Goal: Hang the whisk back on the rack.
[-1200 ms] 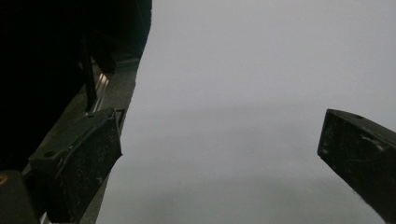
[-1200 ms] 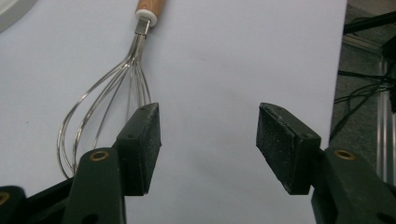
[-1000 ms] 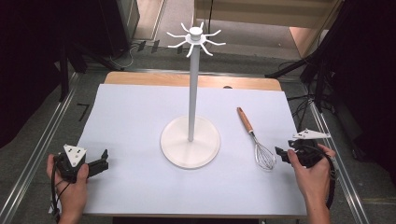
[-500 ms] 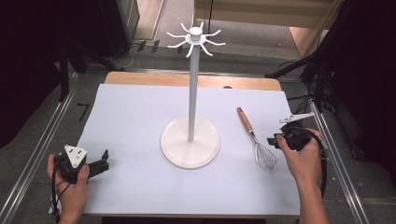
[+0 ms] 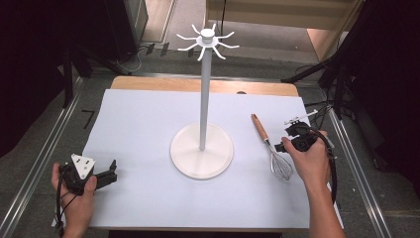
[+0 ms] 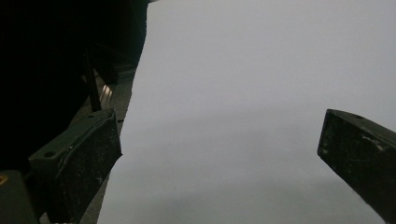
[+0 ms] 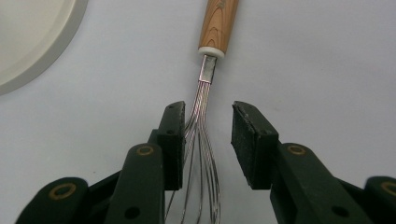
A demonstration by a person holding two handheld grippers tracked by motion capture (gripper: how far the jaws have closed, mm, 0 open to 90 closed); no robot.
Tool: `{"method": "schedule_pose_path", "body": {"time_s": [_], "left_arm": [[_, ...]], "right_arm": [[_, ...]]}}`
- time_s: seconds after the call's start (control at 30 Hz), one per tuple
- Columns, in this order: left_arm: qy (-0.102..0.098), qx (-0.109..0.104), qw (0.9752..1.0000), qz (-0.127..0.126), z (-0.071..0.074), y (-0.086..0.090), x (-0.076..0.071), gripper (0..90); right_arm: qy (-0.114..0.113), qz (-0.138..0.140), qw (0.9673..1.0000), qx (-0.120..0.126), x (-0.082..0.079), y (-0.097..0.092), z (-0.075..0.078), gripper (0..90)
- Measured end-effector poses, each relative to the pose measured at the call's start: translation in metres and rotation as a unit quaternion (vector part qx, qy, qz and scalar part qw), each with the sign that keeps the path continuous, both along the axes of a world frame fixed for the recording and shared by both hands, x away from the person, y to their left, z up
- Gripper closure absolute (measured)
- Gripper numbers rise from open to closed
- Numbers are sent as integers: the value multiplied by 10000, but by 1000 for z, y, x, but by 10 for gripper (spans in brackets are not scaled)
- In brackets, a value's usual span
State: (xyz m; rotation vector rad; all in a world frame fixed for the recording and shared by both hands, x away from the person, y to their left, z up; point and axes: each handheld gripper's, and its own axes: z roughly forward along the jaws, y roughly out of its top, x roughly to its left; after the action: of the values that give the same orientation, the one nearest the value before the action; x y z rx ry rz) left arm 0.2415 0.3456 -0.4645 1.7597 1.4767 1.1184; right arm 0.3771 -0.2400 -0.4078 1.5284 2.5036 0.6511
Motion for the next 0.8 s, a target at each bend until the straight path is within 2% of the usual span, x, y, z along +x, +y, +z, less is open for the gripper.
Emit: {"method": "schedule_pose_path", "body": {"time_s": [0.17,0.37,0.6,0.67,0.8], "left_arm": [[-7,-4,10000,1,0,0,0,2],[4,-33,10000,7,0,1,0,2],[11,-30,10000,-5,0,0,0,2],[-1,-36,10000,-4,0,0,0,2],[6,-33,10000,-7,0,0,0,2]], "right_arm": [[282,2,9996,-23,5,6,-1,643],[475,-18,9989,-46,9,11,-6,611],[630,15,9979,-114,13,15,-11,613],[568,5,9982,-182,14,16,-12,635],[643,3,9978,-145,16,18,-14,645]]}}
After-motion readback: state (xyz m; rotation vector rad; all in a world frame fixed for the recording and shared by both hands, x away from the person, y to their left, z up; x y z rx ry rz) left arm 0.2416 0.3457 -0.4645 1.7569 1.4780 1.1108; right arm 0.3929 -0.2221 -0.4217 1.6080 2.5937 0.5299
